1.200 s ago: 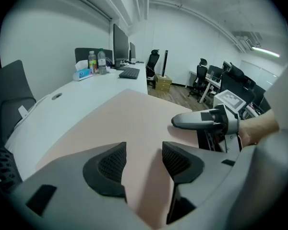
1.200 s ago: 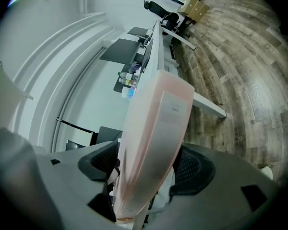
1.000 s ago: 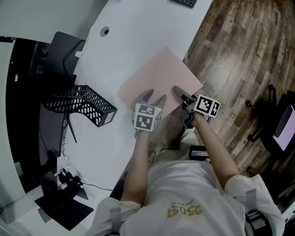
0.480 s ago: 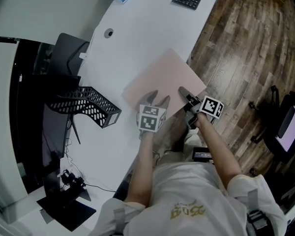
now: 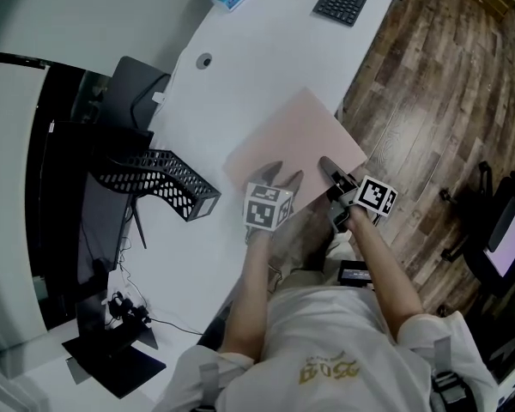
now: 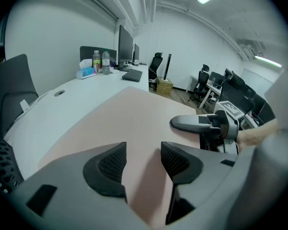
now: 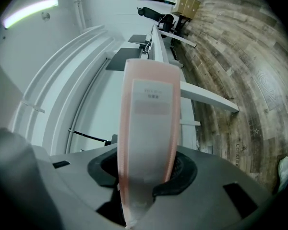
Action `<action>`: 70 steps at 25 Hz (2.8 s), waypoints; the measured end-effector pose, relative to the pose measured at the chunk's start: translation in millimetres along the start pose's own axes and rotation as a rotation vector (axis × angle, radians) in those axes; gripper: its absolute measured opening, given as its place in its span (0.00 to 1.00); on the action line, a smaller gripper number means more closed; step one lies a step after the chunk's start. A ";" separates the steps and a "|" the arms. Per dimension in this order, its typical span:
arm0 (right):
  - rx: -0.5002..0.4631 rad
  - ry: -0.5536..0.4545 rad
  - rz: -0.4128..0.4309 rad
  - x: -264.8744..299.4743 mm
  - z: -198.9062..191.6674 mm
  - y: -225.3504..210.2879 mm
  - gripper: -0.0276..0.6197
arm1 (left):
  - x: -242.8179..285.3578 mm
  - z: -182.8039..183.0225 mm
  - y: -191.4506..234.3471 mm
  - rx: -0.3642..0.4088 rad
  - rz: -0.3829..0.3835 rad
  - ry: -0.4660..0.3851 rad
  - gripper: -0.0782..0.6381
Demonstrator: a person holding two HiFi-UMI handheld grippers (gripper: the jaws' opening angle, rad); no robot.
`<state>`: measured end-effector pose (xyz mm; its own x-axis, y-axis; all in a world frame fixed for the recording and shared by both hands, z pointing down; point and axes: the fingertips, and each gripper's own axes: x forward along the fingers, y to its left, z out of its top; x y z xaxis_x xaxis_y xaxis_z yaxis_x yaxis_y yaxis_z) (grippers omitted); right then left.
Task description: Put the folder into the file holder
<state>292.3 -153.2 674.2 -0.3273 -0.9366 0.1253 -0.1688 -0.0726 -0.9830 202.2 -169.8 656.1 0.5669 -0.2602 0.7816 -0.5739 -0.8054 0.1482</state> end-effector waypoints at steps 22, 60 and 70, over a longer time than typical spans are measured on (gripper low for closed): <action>-0.423 0.038 0.190 1.4 4.4 139.8 0.28 | -76.1 52.3 0.8 -0.129 -0.070 -0.284 0.44; -0.994 0.047 0.347 -1.4 -63.0 356.8 0.29 | -257.2 111.7 21.9 -0.213 -0.135 -0.838 0.44; -1.052 0.043 0.386 -8.4 -89.1 390.5 0.29 | -299.1 108.5 27.3 -0.254 -0.142 -0.946 0.43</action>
<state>146.4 -143.2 301.2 -0.5557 -0.8198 -0.1384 -0.7442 0.5647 -0.3567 81.1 -171.7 360.6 0.8153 -0.5775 -0.0431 -0.5112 -0.7526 0.4151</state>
